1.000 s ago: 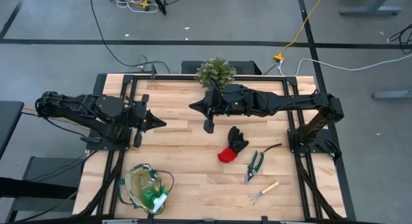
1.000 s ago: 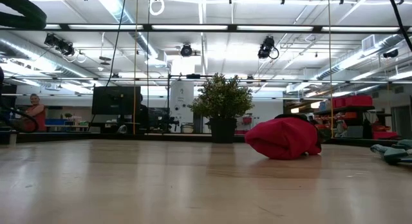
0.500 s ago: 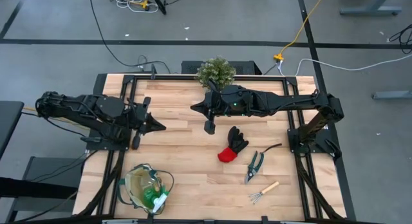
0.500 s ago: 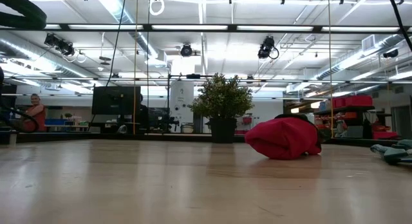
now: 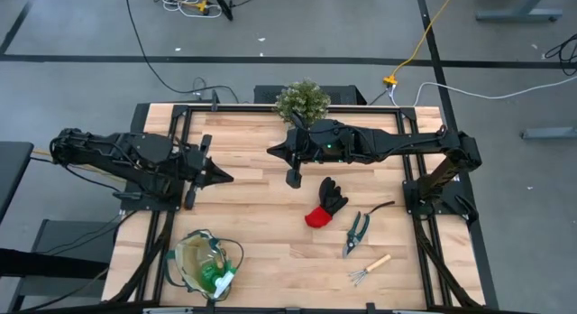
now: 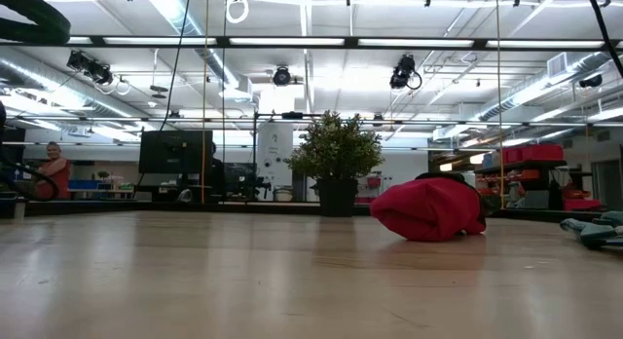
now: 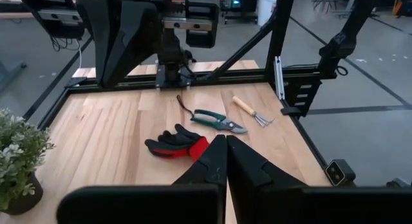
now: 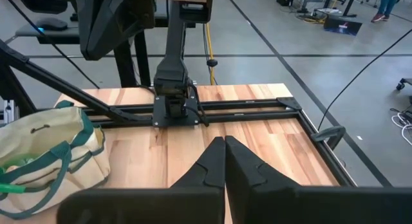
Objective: Pick & Place Garden tools in Gardening bag
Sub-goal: Put the green shear scissors into the gardening bag
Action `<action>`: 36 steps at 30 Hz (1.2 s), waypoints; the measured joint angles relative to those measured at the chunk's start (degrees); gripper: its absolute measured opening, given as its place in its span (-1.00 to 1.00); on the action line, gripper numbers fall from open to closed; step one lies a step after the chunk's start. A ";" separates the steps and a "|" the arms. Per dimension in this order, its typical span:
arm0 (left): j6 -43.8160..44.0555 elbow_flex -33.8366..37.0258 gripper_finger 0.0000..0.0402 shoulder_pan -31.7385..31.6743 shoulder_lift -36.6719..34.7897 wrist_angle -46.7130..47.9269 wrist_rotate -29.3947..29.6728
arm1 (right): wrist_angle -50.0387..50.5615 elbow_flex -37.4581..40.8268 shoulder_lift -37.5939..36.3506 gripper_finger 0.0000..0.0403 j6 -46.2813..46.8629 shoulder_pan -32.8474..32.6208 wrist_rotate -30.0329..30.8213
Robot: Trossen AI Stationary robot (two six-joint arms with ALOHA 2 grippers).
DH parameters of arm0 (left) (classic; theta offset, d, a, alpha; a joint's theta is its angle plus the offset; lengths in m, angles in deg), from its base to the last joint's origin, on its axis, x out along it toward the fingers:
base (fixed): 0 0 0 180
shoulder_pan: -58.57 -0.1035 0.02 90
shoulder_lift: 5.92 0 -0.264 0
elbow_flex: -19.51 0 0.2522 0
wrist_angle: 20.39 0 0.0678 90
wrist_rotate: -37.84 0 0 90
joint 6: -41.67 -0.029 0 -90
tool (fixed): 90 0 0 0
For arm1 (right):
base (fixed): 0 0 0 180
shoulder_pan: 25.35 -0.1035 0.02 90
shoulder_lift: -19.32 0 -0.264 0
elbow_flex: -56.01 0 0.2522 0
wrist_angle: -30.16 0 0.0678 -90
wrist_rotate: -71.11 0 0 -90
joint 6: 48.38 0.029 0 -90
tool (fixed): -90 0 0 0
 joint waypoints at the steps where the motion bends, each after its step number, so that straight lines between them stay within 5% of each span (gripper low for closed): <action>1: -0.07 0.00 -0.93 0.00 0.00 -0.01 0.06 | 0.00 0.00 0.00 -0.98 0.00 0.00 0.00; 36: 0.67 0.00 -0.94 0.00 0.00 0.17 0.17 | 0.02 0.00 0.00 -0.98 1.55 0.00 -1.55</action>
